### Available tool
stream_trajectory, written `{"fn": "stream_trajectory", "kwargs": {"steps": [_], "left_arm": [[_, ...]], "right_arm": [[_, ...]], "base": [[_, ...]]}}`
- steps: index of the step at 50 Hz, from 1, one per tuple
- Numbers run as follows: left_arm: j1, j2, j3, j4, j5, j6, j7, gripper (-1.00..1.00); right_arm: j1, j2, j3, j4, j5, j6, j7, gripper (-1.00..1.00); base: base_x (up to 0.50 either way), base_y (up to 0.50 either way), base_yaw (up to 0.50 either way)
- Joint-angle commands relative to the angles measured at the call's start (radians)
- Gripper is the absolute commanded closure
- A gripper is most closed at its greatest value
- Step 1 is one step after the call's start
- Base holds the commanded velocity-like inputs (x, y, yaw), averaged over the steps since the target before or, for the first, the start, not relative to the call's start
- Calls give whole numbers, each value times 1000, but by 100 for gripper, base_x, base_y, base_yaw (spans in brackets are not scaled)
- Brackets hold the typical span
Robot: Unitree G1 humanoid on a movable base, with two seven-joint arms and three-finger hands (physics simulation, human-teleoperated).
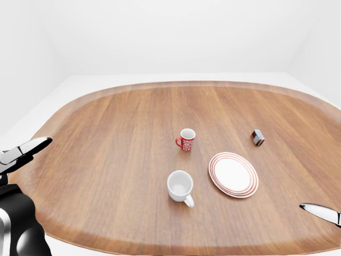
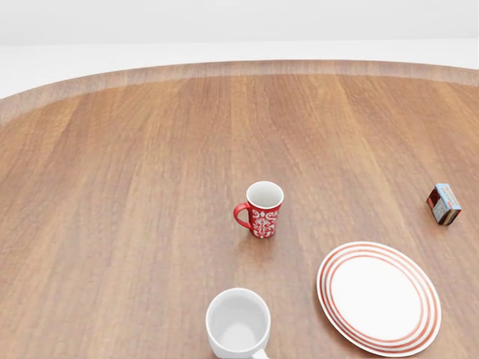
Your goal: Put the white mug on the plate.
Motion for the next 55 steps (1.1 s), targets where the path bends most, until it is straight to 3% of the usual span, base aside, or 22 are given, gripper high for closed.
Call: {"fn": "stream_trajectory", "kwargs": {"steps": [1, 5, 12, 17, 18, 23, 27, 31, 33, 38, 40, 42, 46, 50, 55], "left_arm": [[-1, -1, -3, -1, 3, 0, 0, -100], [-1, 0, -1, -2, 0, 0, 1, -100], [-4, 0, -5, -4, 6, 0, 3, -100], [-4, -2, -9, -5, 10, 0, 2, -100], [-4, -3, -11, -5, 12, 0, 1, -100], [-5, -1, -8, -9, 8, 0, 3, -100], [-5, -1, -7, -10, 8, 0, 2, -100], [-6, -2, -8, -4, 9, 0, 1, -100], [-6, 0, -7, -4, 7, 0, 2, -100], [-5, 0, -7, -4, 7, 0, 2, -100], [-3, -2, -7, -11, 5, 0, 3, -100], [-4, -3, -13, -6, 16, 0, 1, -100], [-5, -2, -10, -5, 13, 0, 0, -100], [-6, -4, -16, -4, 19, 0, -1, -100], [-7, -4, -16, 3, 18, 0, 0, -100]], "right_arm": [[-3, 4, 1, 0, -7, 0, 4, -100], [0, 7, -7, 0, 1, 0, 1, -100], [-52, -62, 139, 0, -143, 0, -54, -100], [-128, -169, 252, 0, -224, 0, -106, -100], [-193, -226, 313, 0, -263, 0, -125, -100], [-435, -359, 436, 0, -322, 0, -132, -100], [-733, -425, 637, 0, -525, 0, 7, -100], [-894, -414, 763, 125, -720, 0, 171, -100], [-998, -449, 859, 224, -833, 0, 277, -100], [-1183, -430, 953, 409, -1110, 0, 602, -100], [-1196, -394, 982, 467, -1276, 0, 603, -100], [-1217, -296, 966, 551, -1430, 0, 603, -100], [-1304, -142, 875, 747, -1642, 0, 603, -100], [-1395, -63, 821, 956, -1659, 0, 603, -100], [-1499, -50, 827, 1239, -1637, 0, 603, -100]], "base": [[32, 0, 0], [21, 0, 0], [0, 0, 0], [0, 0, 0], [0, 0, 0], [0, 0, 0], [0, 0, 0], [0, 0, 0], [0, 0, 0], [0, 0, 0], [0, 0, 0], [0, 0, 0], [0, 0, 0], [0, 0, 0], [0, 0, 0]]}}
